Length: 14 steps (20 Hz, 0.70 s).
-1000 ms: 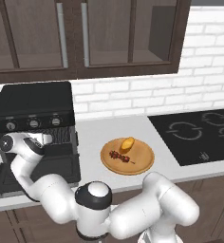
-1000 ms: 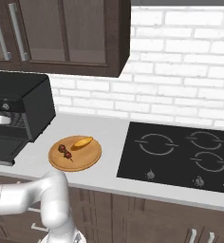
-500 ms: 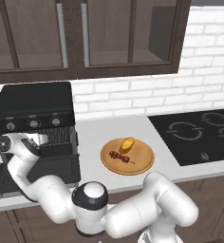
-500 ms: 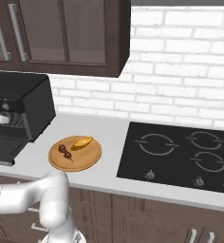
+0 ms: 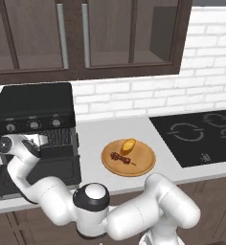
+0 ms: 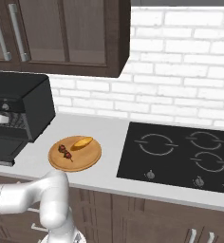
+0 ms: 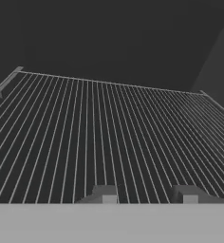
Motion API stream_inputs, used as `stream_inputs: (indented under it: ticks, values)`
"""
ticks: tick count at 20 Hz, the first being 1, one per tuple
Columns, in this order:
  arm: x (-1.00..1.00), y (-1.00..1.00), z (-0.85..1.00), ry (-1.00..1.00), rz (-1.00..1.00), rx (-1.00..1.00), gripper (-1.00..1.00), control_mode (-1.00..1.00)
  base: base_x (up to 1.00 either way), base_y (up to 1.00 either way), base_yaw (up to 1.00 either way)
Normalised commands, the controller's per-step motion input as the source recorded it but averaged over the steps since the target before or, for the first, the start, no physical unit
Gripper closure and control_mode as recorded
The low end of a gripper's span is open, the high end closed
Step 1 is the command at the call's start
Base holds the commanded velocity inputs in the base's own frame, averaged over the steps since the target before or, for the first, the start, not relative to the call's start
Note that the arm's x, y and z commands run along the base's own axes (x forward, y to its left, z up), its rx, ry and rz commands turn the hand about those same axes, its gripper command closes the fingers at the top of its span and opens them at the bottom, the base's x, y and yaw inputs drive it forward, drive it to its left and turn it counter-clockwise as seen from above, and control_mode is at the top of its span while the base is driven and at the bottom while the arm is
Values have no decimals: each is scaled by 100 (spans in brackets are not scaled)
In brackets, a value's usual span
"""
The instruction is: Pick up the kebab skewer and baguette bread, and place them inside the toaster oven. Close the toaster oven door and start by setting the timer.
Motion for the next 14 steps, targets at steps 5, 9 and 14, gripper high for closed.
stream_inputs:
  ticks: [5,9,14]
  values:
    - [-100,85,-100,32,5,2,-100,-100,0,0,0]
    - [-100,81,-100,33,10,9,-100,-100,0,0,0]
    - [-100,87,-100,25,9,6,-100,-100,0,0,0]
